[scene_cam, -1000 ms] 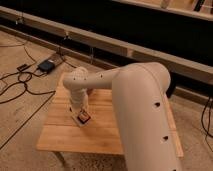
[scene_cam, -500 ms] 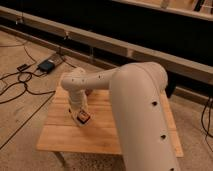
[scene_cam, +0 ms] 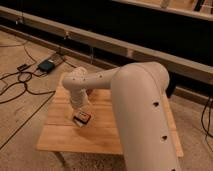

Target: Place the eraser on the white sponge

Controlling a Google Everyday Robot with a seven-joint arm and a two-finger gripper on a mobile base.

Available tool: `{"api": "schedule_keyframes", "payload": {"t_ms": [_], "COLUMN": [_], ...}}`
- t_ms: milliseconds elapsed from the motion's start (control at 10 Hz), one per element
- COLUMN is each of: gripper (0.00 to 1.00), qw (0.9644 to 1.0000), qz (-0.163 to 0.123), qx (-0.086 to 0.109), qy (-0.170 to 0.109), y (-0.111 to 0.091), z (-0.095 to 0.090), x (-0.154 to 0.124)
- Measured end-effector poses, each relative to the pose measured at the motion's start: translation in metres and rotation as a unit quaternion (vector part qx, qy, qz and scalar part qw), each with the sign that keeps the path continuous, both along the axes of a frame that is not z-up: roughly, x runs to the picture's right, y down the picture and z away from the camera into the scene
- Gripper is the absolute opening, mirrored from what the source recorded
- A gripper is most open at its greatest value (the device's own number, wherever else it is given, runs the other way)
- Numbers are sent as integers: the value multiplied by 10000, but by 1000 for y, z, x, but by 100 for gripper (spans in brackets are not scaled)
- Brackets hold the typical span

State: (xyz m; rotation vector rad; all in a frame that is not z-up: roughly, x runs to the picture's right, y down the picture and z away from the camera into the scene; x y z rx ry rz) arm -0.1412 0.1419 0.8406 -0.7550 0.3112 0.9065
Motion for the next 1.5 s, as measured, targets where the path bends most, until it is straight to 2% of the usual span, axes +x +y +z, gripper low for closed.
{"api": "schedule_keyframes", "payload": {"t_ms": [200,400,600,800,1100,1200,1500], "gripper": [80,80,80,80,80,80,80], "qw": [9995,9974,9934,9863,9775,9760,9764], "qz": [258,603,976,1338,1643,1690,1678], "qx": [71,112,196,352,472,490,487], "qy": [184,371,577,897,1233,1283,1266], "y": [-11,-22,-35,-48,-54,-55,-55], "z": [2,1,0,2,3,3,3], "x": [18,40,64,96,127,131,128]}}
